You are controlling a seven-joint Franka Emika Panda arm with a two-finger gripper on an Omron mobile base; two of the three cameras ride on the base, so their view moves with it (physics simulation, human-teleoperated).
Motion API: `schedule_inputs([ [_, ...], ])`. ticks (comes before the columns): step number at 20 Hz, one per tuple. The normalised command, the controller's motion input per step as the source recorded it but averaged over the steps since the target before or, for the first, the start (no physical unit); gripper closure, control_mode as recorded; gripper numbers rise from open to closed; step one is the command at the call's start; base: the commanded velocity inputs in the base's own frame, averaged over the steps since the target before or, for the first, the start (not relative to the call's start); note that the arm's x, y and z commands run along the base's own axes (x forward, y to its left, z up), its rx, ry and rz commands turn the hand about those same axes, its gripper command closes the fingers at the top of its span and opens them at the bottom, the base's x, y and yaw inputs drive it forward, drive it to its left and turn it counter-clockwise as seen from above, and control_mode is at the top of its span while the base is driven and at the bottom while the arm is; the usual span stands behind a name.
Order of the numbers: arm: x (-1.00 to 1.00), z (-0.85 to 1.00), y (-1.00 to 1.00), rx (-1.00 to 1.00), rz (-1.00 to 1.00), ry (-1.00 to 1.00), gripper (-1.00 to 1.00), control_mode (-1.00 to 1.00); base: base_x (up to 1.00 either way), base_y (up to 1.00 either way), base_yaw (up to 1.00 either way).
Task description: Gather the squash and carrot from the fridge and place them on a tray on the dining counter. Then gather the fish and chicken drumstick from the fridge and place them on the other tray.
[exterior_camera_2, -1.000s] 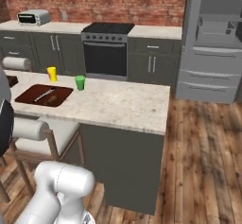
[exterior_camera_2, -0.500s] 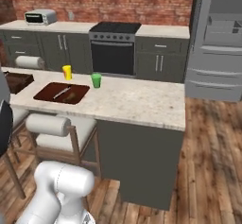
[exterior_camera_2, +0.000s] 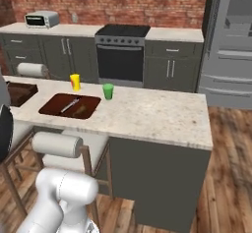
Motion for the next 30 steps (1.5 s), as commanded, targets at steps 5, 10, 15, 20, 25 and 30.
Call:
schedule_inputs([
  [5, 0.0, 0.0, 0.0, 0.0, 0.0, 0.0, 1.0, 1.0, 0.74, 0.31, -0.05],
  [10, 0.0, 0.0, 0.0, 0.0, 0.0, 0.0, 1.0, 1.0, 0.61, 0.24, -0.03],
  [15, 0.0, 0.0, 0.0, 0.0, 0.0, 0.0, 1.0, 1.0, 0.06, 0.04, 0.0],
  [20, 0.46, 0.0, 0.24, 0.0, 0.0, 0.1, 1.0, -1.0, 0.06, 0.03, 0.0],
  [25, 0.74, 0.0, 0.41, -0.06, 0.0, 0.27, 1.0, -1.0, 0.0, 0.0, 0.0],
  [30, 0.49, -0.13, 0.35, -0.1, 0.0, 0.19, 1.0, -1.0, 0.0, 0.0, 0.0],
])
